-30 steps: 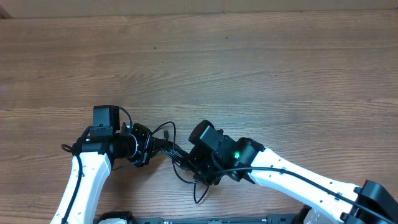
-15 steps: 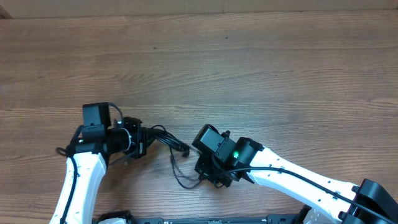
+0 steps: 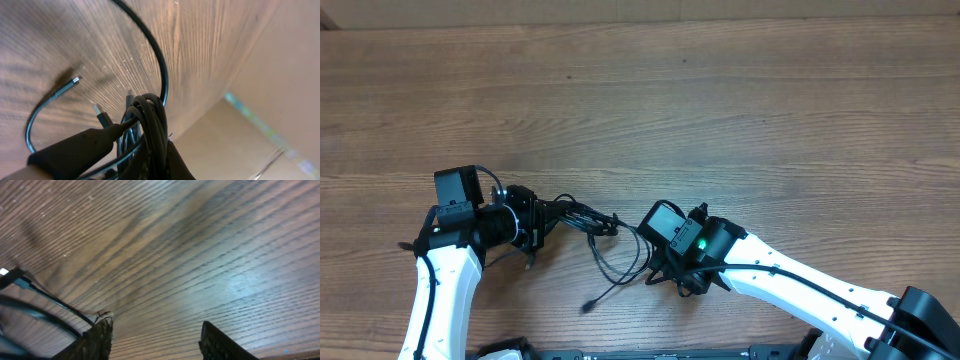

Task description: Untangle cables

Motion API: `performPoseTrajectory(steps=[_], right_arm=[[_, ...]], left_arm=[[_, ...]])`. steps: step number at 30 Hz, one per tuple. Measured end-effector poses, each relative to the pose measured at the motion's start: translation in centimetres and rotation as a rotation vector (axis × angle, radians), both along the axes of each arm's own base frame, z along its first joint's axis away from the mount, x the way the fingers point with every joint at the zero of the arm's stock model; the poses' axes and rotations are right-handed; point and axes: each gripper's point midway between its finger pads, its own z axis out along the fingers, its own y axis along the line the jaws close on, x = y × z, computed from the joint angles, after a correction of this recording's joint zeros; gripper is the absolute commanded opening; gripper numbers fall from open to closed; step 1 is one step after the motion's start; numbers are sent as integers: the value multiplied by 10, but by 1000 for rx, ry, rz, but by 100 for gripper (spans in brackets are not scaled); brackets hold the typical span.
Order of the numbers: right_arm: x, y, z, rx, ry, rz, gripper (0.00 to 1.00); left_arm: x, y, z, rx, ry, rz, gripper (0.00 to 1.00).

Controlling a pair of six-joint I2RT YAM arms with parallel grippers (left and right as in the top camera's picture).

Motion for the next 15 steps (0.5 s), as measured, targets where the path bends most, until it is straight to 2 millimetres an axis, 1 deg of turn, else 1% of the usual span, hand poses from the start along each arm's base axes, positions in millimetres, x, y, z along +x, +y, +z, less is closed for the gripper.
performPoseTrajectory(steps=[3,6,11,14,15], right_arm=[[5,10,2,41,-20,15,64],[10,27,7,114,-50,75,71],[11,44,13,189,-72,183,73],[10,53,17,229,-79,232,73],[11,58,19,255,-88,253,73]], left_arm=[[0,0,0,65,-96,-96,4],[0,0,0,128,-190,-188,4],[0,0,0,205,-307,-305,4],[0,-2,1,215,-341,-337,4],[0,-3,2,213,-353,-346,4]])
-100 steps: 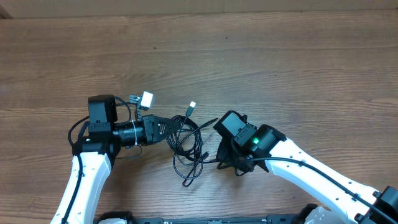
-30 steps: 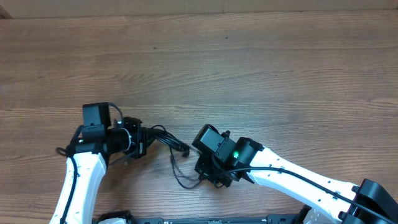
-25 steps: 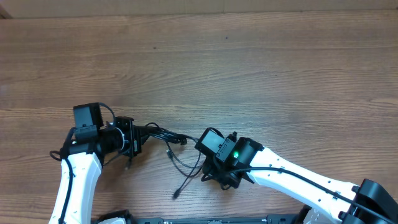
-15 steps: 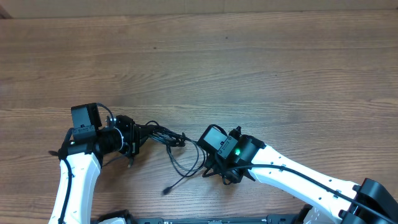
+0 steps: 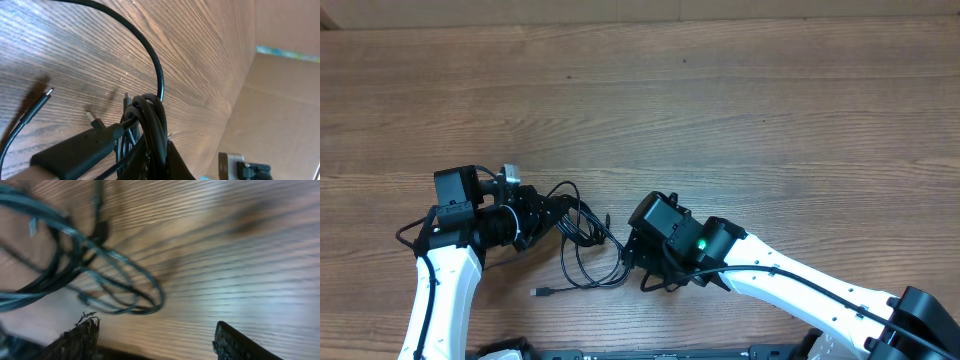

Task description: Untangle cables

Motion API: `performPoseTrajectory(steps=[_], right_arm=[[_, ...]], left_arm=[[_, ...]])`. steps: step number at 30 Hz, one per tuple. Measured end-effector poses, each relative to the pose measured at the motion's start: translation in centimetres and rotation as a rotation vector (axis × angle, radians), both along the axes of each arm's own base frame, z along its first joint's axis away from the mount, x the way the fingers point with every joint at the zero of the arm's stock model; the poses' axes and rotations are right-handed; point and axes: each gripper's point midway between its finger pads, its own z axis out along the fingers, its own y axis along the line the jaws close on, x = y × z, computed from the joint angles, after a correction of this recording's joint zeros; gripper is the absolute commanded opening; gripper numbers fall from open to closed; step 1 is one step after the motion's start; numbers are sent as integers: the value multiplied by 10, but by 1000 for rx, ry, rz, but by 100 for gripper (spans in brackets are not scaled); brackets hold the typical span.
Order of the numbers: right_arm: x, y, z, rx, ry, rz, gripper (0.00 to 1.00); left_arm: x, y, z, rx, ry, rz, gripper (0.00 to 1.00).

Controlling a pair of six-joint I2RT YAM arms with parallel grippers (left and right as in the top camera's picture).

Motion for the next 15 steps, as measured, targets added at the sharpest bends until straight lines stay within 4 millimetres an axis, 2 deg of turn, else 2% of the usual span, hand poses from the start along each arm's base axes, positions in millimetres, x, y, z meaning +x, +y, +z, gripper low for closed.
performPoseTrajectory(steps=[3,6,9,15], right_arm=[[2,15,8,69,-30,63,74],[1,20,11,96,-42,104,74],[-1,22,12,104,-37,119,78],[-3,25,14,131,7,73,79]], left_arm=[[2,-3,5,-19,-32,-22,4],[1,-7,8,-65,-3,-4,6],[-6,-8,5,-137,142,89,4],[-23,-7,-7,-237,458,313,4]])
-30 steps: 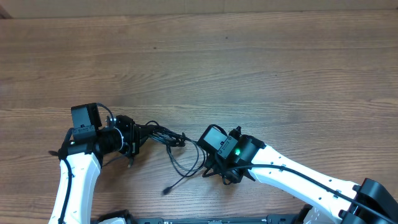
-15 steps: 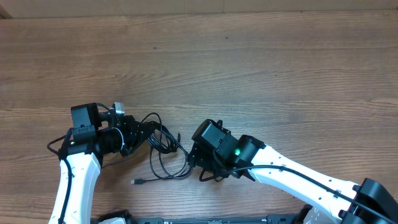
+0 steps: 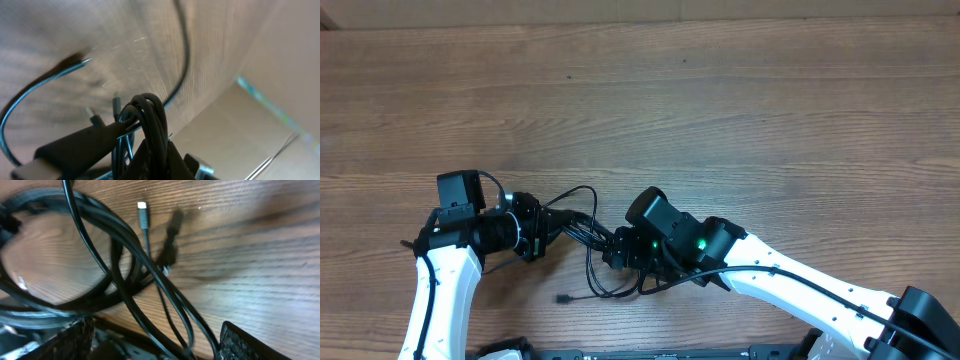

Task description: Untangle cables

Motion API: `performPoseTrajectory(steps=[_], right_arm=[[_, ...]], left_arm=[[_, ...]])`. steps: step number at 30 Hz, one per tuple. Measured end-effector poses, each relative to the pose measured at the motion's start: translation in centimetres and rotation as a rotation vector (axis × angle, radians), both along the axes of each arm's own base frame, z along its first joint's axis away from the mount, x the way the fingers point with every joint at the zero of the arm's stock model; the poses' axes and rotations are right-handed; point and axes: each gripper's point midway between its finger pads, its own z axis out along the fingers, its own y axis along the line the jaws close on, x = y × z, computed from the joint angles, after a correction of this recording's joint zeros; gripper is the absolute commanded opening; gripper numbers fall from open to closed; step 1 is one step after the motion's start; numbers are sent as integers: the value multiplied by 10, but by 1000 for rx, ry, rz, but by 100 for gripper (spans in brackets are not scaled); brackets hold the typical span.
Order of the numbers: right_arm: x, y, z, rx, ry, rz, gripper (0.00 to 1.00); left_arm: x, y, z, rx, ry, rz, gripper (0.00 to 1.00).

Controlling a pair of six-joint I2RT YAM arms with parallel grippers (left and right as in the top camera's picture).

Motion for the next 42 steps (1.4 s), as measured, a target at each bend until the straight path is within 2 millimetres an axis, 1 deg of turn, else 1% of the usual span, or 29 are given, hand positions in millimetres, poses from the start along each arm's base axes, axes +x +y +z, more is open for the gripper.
performPoseTrajectory(steps=[3,6,8,10,12,13,15,17,19,21,24,26,27,29,32,35,37,42], right_arm=[[2,15,10,81,13,-10,79],[4,35,29,199,-9,30,80],[4,42,35,235,-28,64,81],[2,41,34,228,-40,91,81],[-2,33,25,174,-42,109,81],[-5,26,18,132,-36,108,81],[-9,5,2,13,-19,92,89],[-12,-18,-12,-101,-8,68,93],[-10,-35,-20,-187,-14,43,96],[-5,-44,-23,-231,-33,24,97],[5,-48,-23,-243,-71,5,99],[15,-43,-19,-213,-107,10,99],[19,-38,-17,-187,-125,25,98],[26,-22,-7,-103,-167,68,96],[28,7,12,51,-225,176,96],[20,27,27,163,-251,267,96],[12,37,33,202,-270,319,96],[-21,53,31,185,-327,442,97]], left_arm=[[-10,3,-7,-9,126,72,4],[-24,5,-15,-5,254,135,4],[-30,8,-20,9,319,175,4],[-32,11,-23,22,351,204,4],[-33,15,-26,41,367,225,4],[-33,16,-27,52,373,235,4],[-33,21,-31,78,383,252,4],[-34,26,-34,112,391,271,4],[-35,31,-38,142,406,297,4],[-35,36,-40,164,422,324,4],[-35,41,-43,185,441,367,4],[-34,45,-45,200,443,387,4],[-34,46,-45,208,444,394,4],[-34,50,-47,226,447,407,4],[-34,53,-48,243,452,424,4],[-34,58,-50,269,453,437,4],[-35,60,-51,285,454,443,4],[-35,63,-52,293,463,463,4]])
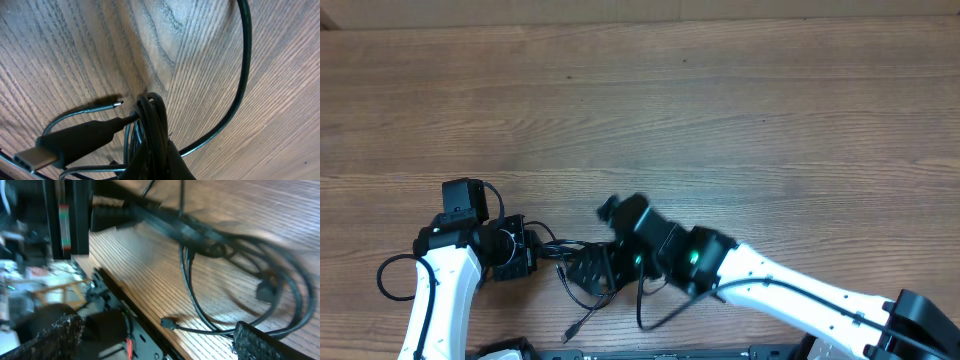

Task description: Untangle cables

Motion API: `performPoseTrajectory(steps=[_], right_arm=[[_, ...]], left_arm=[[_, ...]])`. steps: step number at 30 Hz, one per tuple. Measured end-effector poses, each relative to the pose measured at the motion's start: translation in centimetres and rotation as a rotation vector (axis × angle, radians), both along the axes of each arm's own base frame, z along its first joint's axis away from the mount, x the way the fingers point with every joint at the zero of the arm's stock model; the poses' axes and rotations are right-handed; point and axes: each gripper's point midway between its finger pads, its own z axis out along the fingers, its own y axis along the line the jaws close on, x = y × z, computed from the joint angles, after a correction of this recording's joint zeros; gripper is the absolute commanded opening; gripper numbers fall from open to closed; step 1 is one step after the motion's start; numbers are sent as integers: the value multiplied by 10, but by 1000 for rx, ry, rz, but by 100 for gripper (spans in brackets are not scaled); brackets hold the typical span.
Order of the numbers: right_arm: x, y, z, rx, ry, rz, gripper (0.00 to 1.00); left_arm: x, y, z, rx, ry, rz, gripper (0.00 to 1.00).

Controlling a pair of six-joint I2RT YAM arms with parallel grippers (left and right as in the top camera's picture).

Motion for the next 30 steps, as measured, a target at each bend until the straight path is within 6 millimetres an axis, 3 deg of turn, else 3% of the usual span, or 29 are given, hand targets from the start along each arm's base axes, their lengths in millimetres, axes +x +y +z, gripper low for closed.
performPoseTrajectory(steps=[4,11,16,20,23,27,30], right_arm=[[-11,6,-5,-42,-84,16,99],[10,6,-30,-133,-212,-31,98],[18,15,-60,-168,-228,-19,91],[12,25,-78,-160,-199,29,68],[7,25,-89,-171,-165,41,68],[3,23,-108,-206,-129,49,59],[2,22,-111,-210,-117,48,62]], left_arm=[[-1,-1,0,-5,6,6,4],[-5,-8,2,-47,22,2,4],[-6,-10,3,-63,22,0,4],[-5,-11,3,-68,20,-1,4],[-6,-12,3,-71,21,-2,4],[-6,-12,3,-72,21,-2,4],[-6,-12,3,-72,22,-2,4]])
